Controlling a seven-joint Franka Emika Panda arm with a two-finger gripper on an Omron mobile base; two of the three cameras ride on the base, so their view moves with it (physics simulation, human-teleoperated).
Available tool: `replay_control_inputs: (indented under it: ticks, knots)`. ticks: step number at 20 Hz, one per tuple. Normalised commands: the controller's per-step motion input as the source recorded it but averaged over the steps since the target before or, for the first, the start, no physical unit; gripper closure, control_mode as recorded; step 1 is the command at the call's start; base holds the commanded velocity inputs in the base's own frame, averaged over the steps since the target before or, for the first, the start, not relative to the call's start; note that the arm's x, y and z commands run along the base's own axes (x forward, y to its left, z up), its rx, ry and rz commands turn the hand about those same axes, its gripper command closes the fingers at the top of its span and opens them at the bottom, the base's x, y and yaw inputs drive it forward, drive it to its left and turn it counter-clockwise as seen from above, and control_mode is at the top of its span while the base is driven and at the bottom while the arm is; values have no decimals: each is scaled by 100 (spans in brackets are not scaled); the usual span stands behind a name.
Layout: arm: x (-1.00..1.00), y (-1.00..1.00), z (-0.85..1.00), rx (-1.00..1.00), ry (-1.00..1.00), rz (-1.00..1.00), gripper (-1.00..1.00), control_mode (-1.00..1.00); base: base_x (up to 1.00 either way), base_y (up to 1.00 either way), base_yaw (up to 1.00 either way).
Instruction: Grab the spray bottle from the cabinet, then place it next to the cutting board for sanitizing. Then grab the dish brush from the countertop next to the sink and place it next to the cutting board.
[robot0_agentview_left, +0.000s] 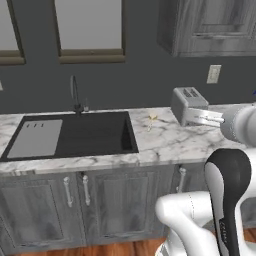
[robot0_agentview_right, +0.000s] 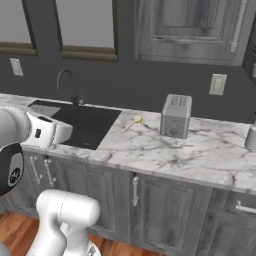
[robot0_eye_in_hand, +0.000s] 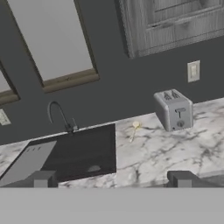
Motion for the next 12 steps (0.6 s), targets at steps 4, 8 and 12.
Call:
replay_control_inputs:
  ticks: [4,8,12]
  knots:
    - [0,0,0,0,0,0,-100,100,50,4,-16]
    - [0,0,0,0,0,0,-100,100,64,6,-12]
    - [0,0,0,0,0,0,-100,100,59,0,-10]
